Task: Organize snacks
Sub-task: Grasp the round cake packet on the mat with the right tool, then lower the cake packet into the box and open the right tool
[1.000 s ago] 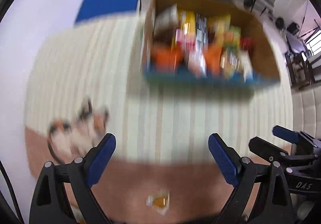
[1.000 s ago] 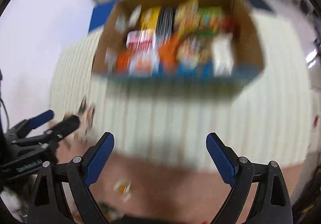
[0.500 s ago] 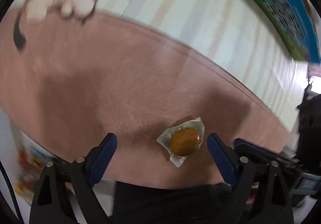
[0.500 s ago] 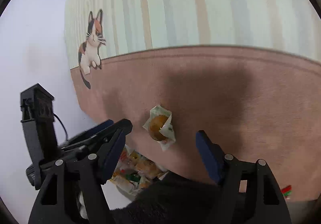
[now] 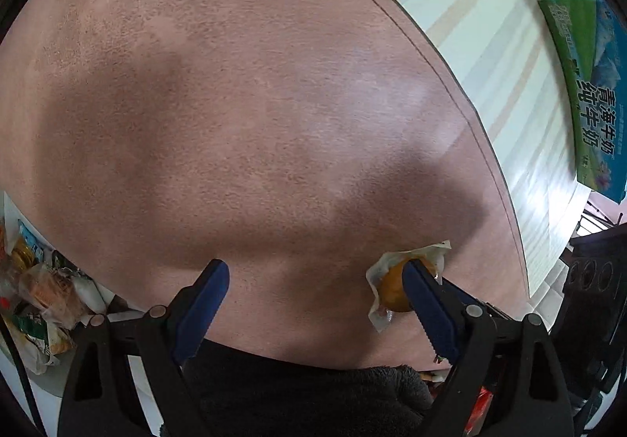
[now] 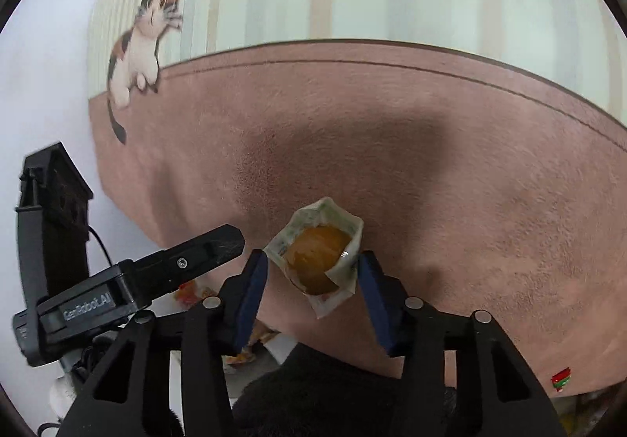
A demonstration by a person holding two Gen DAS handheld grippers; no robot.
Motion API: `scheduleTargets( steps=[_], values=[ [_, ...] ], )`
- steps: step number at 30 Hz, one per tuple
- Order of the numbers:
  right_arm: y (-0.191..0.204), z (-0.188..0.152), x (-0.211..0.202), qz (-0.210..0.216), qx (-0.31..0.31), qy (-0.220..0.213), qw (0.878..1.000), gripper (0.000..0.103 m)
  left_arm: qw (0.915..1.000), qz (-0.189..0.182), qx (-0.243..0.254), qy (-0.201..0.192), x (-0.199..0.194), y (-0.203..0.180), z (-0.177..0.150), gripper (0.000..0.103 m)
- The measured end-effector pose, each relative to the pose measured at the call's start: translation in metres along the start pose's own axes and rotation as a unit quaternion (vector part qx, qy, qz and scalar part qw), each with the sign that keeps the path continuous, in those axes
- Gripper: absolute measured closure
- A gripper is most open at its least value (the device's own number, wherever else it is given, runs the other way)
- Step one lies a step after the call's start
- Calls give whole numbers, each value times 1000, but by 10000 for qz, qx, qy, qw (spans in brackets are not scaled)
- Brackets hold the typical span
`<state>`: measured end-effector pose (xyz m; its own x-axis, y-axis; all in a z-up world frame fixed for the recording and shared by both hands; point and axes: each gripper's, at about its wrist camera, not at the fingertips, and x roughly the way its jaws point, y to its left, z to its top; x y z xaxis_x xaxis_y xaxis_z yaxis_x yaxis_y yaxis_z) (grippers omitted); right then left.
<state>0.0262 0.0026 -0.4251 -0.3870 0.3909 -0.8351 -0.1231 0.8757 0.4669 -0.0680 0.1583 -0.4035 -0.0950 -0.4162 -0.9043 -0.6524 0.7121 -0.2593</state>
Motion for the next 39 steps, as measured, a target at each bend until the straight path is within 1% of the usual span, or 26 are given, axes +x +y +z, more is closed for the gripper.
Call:
scheduleTargets(
  steps=[2,5,7,11,12,14,17,18,20,22,25,28,29,30,32,33,35,37,39],
  values=[
    [9,2,7,-315,-121,45,9994,59,10000,-14,8,13,1,4,0,13],
    [15,1,10,-469,-254,-31,9986,61,10000,-32,34,46,1,8,3,13],
    [16,-1,9,-526,-299,-99,9981,62,10000,-65,49,53,-2,6,4,13],
    [8,-6,2,-509,-275,-224,9981,62,9998,-30,202,29,-9,-8,11,13],
    [4,-8,-3,-514,-288,-261,9979,62,9996,26,290,-21,-11,-12,10,13],
    [-1,-10,-12,-483,-277,-404,9976,62,9979,280,519,-266,-18,-24,8,13],
    [-10,-11,-33,-432,-267,-694,9963,62,9873,837,1089,-801,-35,-51,2,13],
    [-12,-11,-39,-427,-269,-770,9958,62,9819,987,1280,-988,-42,-62,-1,13],
    [-18,-12,-59,-399,-245,-1008,9938,62,9711,1146,1644,-1293,-56,-87,-6,13],
    [-20,-11,-80,-363,-242,-1241,9913,62,9620,1232,1902,-1525,-67,-110,-10,13],
    [-20,-9,-109,-307,-232,-1529,9875,62,9490,1206,2279,-1813,-86,-148,-14,13],
    [-22,-7,-149,-238,-232,-1914,9809,62,9379,1134,2551,-2057,-106,-183,-9,13],
    [-24,-5,-168,-174,-219,-2074,9779,62,9343,1062,2627,-2161,-114,-197,-7,12],
    [-21,-2,-176,-144,-197,-2167,9759,62,9323,1004,2666,-2230,-120,-205,-3,12],
    [-24,4,-208,-55,-158,-2436,9697,62,9282,800,2767,-2356,-135,-227,6,12],
    [-24,7,-221,-26,-136,-2551,9668,62,9267,729,2805,-2393,-142,-232,11,11],
    [-29,16,-257,11,-100,-2851,9585,62,9240,577,2867,-2463,-152,-256,21,11],
    [-34,25,-282,3,-54,-3055,9522,62,9178,505,2963,-2593,-162,-283,33,10],
    [-43,40,-309,-100,6,-3252,9456,62,9110,477,3023,-2764,-170,-306,43,9]
  ],
)
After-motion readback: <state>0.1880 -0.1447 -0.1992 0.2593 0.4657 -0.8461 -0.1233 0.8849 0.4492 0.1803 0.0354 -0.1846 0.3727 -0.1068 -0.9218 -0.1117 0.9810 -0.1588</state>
